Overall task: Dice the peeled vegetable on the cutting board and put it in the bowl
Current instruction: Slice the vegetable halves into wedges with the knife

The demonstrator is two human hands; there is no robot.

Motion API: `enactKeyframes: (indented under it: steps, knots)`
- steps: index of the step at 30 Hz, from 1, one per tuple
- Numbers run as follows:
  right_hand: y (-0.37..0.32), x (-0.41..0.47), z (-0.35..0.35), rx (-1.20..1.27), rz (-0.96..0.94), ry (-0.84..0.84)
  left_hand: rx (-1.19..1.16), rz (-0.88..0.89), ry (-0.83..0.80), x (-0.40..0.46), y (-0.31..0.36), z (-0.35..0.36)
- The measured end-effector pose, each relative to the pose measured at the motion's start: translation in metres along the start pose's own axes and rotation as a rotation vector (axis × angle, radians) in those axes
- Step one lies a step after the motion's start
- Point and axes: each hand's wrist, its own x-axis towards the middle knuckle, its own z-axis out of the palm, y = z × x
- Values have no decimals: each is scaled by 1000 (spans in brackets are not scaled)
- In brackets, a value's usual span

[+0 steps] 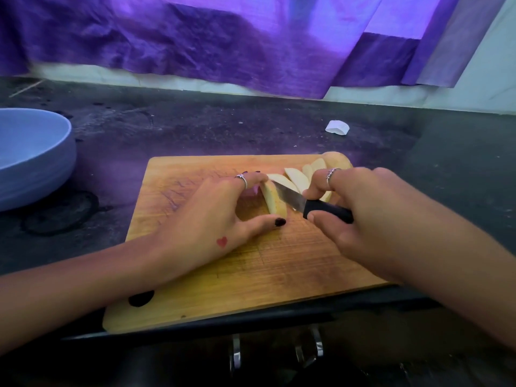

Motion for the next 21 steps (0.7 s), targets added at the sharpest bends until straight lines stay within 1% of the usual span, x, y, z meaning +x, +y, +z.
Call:
enactKeyframes:
  steps: [4,8,10,15,18,21]
  knots:
    - [-5,-3,5,-32,-11,-18,4,-9,8,2,1,1]
    - [-12,1,5,18,46,-124,7,-15,15,3,-1,2]
    - [-15,0,8,29,36,-141,-1,-21,23,2,-2,1]
    - [-15,-3,16,-47,-4,-106,32,23,49,0,1,-1]
    - [-9,-6,22,-96,-30,-29,7,115,8,0,3,-1]
    - [-4,-8,24,-63,-41,23,23,173,-29,4,1,0]
